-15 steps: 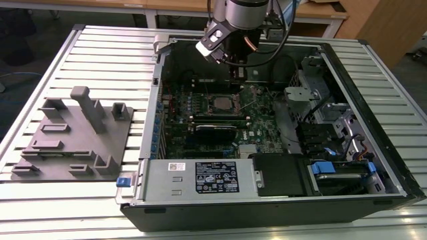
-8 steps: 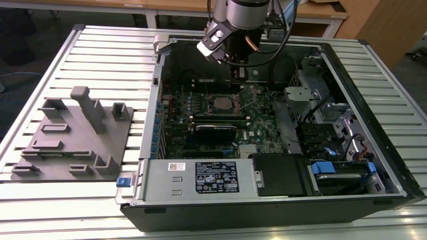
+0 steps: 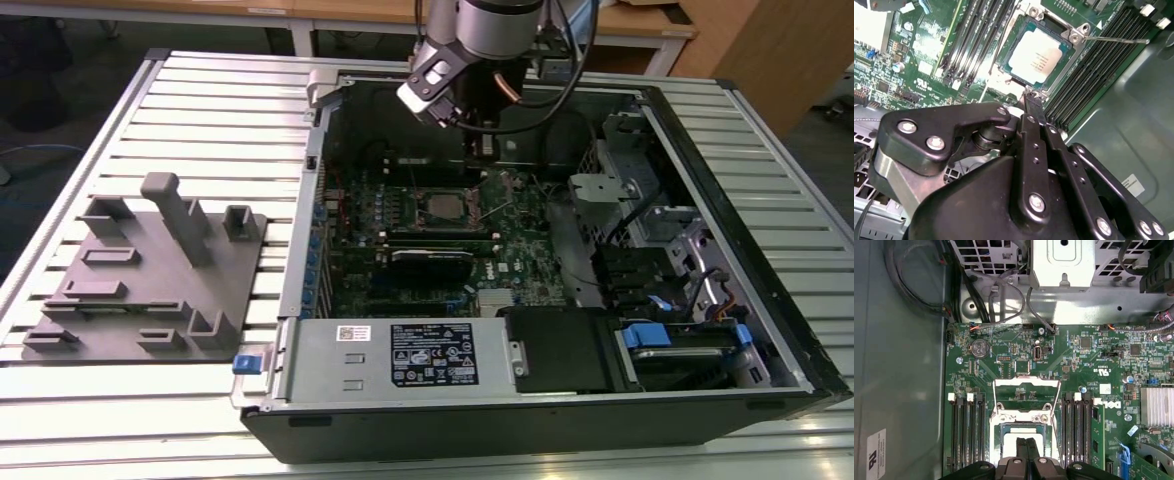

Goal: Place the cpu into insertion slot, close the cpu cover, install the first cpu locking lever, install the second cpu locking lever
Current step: 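Close the cpu cover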

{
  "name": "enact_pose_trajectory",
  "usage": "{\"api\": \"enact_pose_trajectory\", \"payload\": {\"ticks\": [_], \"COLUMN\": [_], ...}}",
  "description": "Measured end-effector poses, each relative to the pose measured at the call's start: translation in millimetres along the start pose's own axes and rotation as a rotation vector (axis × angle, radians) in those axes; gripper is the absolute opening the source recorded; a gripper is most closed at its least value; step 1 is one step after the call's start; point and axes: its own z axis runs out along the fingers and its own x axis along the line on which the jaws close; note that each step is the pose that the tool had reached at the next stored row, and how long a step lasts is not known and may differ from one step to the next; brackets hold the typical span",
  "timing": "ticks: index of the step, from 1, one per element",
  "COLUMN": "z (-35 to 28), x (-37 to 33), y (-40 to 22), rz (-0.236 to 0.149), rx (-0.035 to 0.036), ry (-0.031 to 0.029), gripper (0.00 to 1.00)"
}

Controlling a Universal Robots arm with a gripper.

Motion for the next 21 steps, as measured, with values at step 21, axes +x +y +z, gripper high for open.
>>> {"api": "enact_pose_trajectory", "payload": {"ticks": [21], "z": [0.9], "x": [0.3], "y": [23.6], "rz": [0.0], "rx": [0.0], "ry": [0.0001], "gripper": [0.1]}}
